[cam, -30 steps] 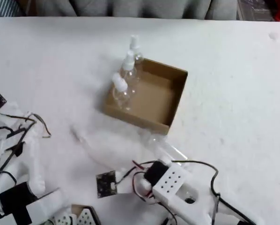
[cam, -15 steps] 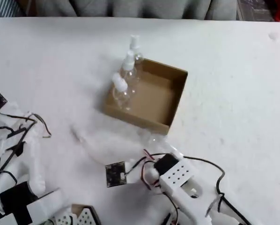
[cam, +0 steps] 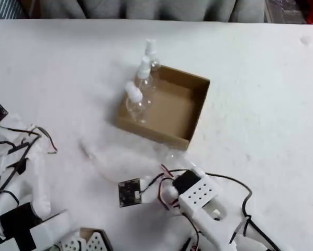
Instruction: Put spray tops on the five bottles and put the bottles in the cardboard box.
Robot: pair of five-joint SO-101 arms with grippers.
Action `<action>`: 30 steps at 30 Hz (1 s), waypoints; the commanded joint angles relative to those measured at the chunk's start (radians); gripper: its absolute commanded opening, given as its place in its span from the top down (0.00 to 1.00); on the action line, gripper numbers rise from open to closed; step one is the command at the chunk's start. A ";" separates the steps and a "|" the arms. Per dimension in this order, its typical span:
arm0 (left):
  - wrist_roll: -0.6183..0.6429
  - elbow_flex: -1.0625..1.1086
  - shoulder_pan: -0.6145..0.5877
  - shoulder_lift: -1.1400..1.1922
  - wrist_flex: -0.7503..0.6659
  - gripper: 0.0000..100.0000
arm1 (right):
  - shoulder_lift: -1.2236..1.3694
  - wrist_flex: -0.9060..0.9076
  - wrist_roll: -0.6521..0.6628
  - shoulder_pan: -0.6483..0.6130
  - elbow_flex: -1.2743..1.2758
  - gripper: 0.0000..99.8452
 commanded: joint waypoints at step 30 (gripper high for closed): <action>0.002 -0.054 0.010 0.007 0.003 0.98 | 0.334 -0.756 -1.083 -0.151 -0.422 0.98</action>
